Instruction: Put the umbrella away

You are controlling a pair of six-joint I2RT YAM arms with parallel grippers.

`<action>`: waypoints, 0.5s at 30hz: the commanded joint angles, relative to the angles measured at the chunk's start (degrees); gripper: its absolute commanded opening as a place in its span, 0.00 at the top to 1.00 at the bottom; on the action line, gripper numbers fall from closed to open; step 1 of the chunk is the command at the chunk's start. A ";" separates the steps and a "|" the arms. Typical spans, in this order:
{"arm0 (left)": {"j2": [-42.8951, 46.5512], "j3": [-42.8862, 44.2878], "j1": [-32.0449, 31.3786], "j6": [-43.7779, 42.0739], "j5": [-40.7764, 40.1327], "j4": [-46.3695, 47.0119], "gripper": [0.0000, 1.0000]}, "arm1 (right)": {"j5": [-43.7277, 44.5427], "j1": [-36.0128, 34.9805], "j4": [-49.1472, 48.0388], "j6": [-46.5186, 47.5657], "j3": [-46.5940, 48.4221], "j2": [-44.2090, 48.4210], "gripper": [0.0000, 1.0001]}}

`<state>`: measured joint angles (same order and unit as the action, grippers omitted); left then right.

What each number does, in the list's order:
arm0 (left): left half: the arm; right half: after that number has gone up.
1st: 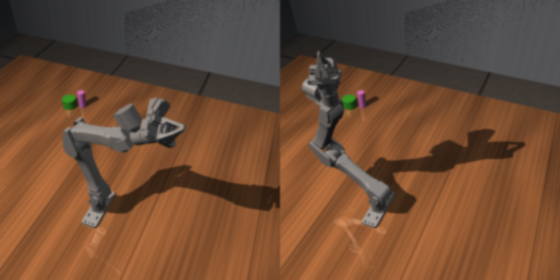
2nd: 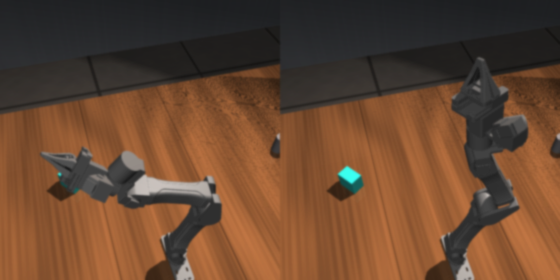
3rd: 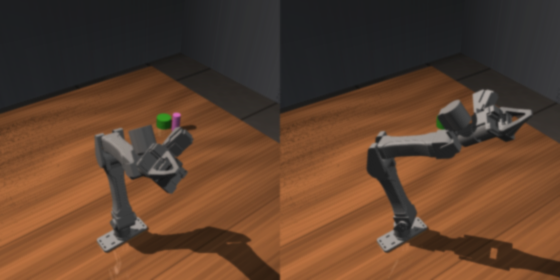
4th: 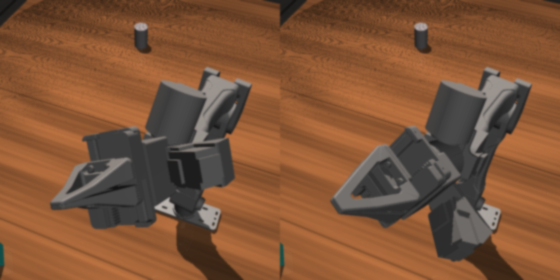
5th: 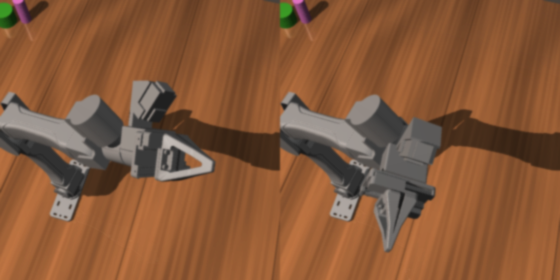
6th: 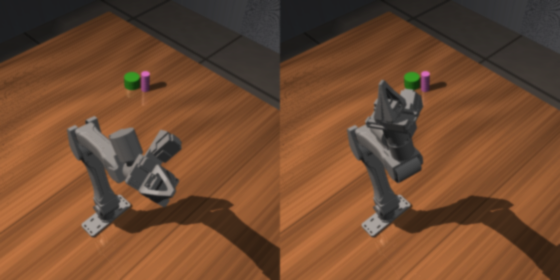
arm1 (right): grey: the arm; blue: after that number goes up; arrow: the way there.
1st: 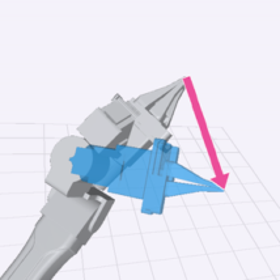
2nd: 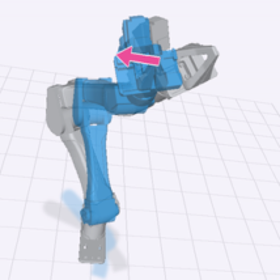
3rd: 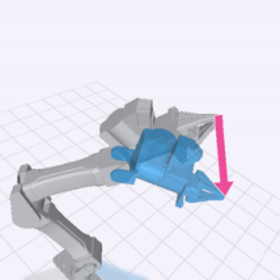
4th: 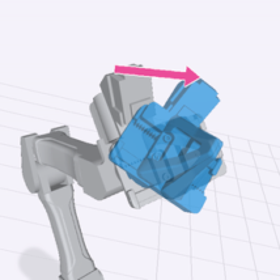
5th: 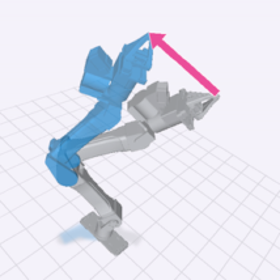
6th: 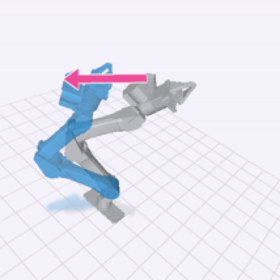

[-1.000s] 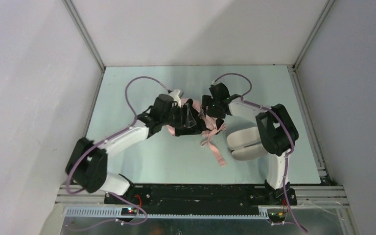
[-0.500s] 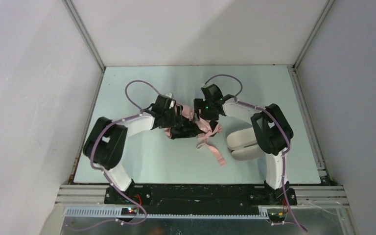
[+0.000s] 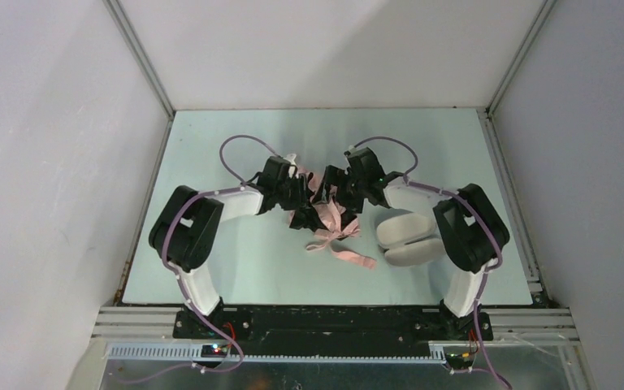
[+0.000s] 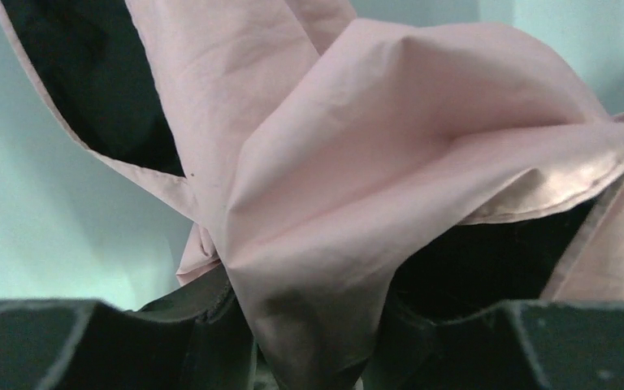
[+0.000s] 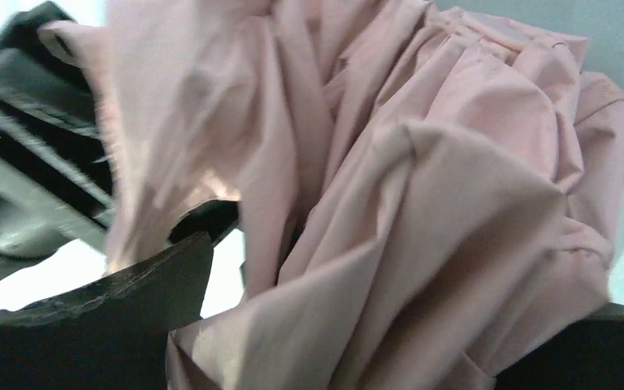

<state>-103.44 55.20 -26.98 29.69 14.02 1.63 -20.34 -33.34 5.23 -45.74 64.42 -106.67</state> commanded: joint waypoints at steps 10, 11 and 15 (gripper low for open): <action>5.32 -1.52 -1.67 -1.17 0.42 -2.64 0.56 | 3.49 4.77 6.81 4.33 -9.75 25.27 0.00; 5.42 -1.19 -1.67 -1.49 -0.15 -3.44 0.55 | 3.16 5.47 7.16 4.60 -10.19 26.29 0.01; 6.23 -0.58 -1.72 -2.14 -1.74 -5.13 0.55 | 1.46 10.92 10.84 7.51 -11.02 29.52 0.01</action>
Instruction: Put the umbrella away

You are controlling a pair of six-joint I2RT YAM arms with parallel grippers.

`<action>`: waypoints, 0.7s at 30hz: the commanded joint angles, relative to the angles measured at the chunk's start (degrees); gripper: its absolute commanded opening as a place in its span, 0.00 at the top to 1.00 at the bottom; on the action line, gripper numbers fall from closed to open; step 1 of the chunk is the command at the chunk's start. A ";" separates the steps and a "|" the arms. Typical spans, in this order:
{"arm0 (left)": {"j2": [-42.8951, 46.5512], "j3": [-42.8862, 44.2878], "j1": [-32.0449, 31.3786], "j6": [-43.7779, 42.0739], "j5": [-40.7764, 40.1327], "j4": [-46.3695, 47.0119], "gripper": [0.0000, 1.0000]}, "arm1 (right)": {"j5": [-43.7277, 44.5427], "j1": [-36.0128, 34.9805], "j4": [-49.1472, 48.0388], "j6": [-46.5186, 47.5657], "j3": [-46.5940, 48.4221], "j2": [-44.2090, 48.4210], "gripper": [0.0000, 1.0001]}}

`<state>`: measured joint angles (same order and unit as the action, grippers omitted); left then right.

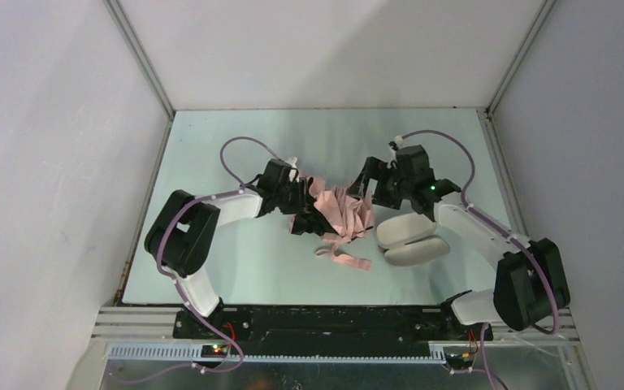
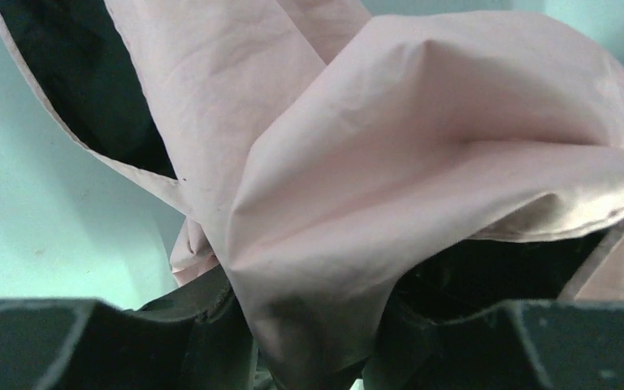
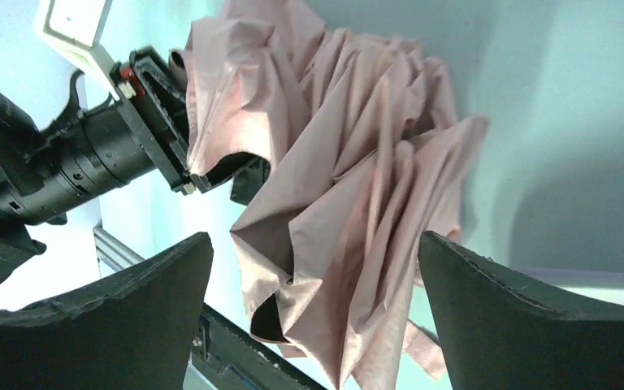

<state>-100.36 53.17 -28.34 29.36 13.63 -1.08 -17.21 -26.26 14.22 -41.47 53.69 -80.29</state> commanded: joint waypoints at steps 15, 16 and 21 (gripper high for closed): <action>16.62 -5.19 -0.33 0.93 -2.23 -3.46 0.29 | -20.16 15.39 -15.65 8.41 -12.12 1.13 0.01; 19.20 -6.08 -0.32 0.90 -2.74 -4.18 0.29 | -20.55 15.15 -17.54 8.64 -11.90 0.21 0.01; 28.99 -9.96 1.26 0.80 -7.17 -9.64 0.26 | -16.80 12.28 -12.29 12.40 -8.26 -0.66 0.00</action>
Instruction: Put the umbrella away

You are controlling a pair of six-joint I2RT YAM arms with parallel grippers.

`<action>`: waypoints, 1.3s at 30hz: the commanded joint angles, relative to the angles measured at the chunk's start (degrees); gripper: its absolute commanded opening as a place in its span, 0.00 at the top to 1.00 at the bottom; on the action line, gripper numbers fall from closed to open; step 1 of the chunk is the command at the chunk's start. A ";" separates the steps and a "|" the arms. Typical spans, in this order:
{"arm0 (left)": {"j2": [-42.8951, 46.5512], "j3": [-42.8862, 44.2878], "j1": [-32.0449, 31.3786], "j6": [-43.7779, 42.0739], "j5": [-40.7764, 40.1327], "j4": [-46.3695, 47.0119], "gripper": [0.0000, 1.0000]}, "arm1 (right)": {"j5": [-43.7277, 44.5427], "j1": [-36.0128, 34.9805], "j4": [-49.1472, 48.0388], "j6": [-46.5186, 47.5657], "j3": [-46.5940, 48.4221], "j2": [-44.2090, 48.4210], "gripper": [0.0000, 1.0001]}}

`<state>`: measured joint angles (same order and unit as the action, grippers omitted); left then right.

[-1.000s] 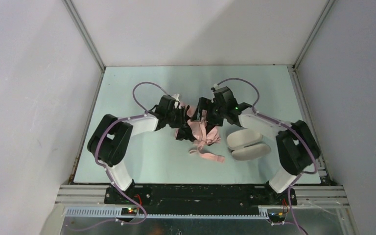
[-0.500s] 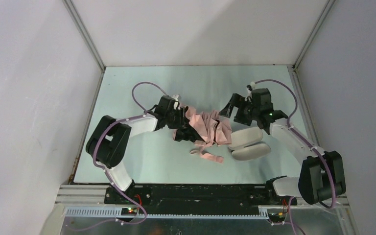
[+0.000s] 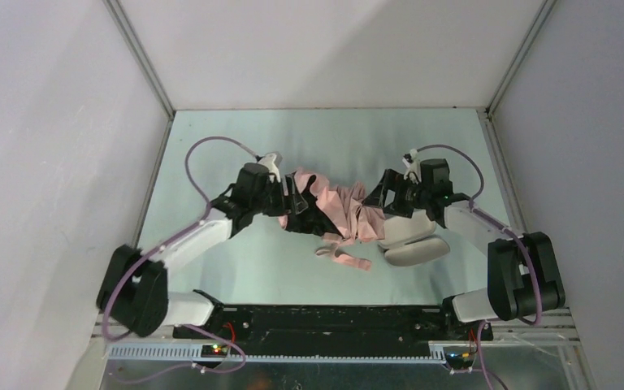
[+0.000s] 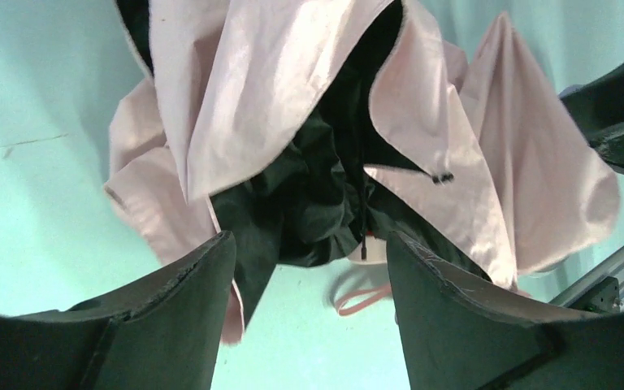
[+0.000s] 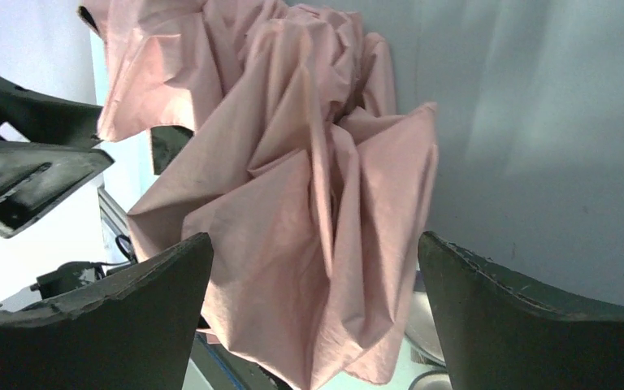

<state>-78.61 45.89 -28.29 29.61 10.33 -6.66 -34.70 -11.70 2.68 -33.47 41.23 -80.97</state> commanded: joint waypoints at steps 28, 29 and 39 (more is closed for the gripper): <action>-25.98 7.44 -0.03 3.91 10.06 12.61 0.77 | -0.04 -11.46 -19.27 -9.52 6.04 -24.83 0.01; -26.69 7.50 -0.24 4.07 10.46 12.93 0.78 | 0.28 -12.37 -19.02 -9.75 6.60 -25.06 0.00; -30.45 4.40 -3.98 14.56 23.54 28.88 0.96 | 0.31 -16.12 -25.05 -15.74 3.05 -28.17 0.01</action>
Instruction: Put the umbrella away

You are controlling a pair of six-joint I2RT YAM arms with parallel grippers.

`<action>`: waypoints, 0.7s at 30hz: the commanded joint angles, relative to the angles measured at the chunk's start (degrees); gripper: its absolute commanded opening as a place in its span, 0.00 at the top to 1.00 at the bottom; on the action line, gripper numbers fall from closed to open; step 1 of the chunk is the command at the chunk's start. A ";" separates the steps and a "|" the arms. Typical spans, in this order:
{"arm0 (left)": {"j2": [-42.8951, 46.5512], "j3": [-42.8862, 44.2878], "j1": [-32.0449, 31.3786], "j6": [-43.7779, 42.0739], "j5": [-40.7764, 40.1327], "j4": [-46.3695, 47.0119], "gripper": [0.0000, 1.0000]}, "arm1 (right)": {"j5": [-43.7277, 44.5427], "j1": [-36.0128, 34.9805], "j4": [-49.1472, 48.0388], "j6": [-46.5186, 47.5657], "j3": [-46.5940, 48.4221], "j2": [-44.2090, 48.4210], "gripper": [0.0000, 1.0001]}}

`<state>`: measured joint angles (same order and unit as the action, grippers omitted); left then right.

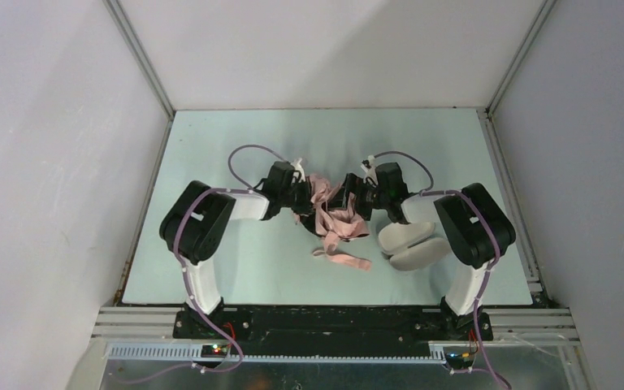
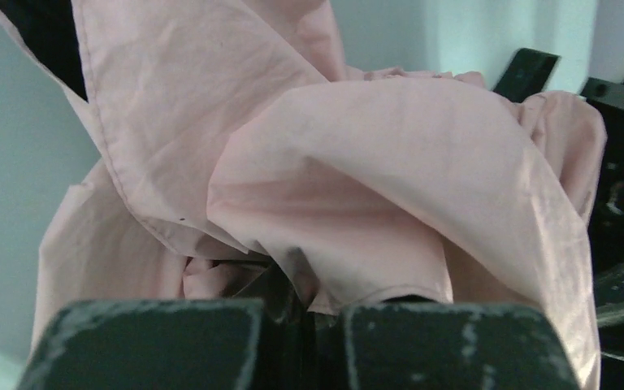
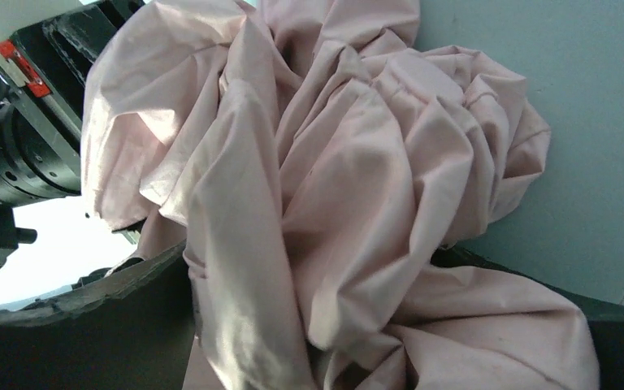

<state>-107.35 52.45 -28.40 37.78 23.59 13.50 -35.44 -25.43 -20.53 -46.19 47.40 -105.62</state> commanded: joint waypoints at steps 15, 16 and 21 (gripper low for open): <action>-5.36 -12.99 -13.65 39.30 19.09 58.25 1.00 | -0.16 -5.80 -15.60 -10.23 -8.65 -5.59 0.30; -5.70 -12.94 -13.88 41.10 19.19 61.44 1.00 | -0.29 -5.78 -16.25 -10.54 -9.00 -4.60 0.35; -0.72 -14.79 -12.56 36.47 17.45 52.47 0.99 | 2.10 -5.24 -11.60 -8.21 -10.79 3.57 0.70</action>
<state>-114.98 35.97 -35.29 72.73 32.21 56.64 -36.75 -26.87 -36.91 -56.64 37.12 -107.07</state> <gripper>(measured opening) 0.004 0.472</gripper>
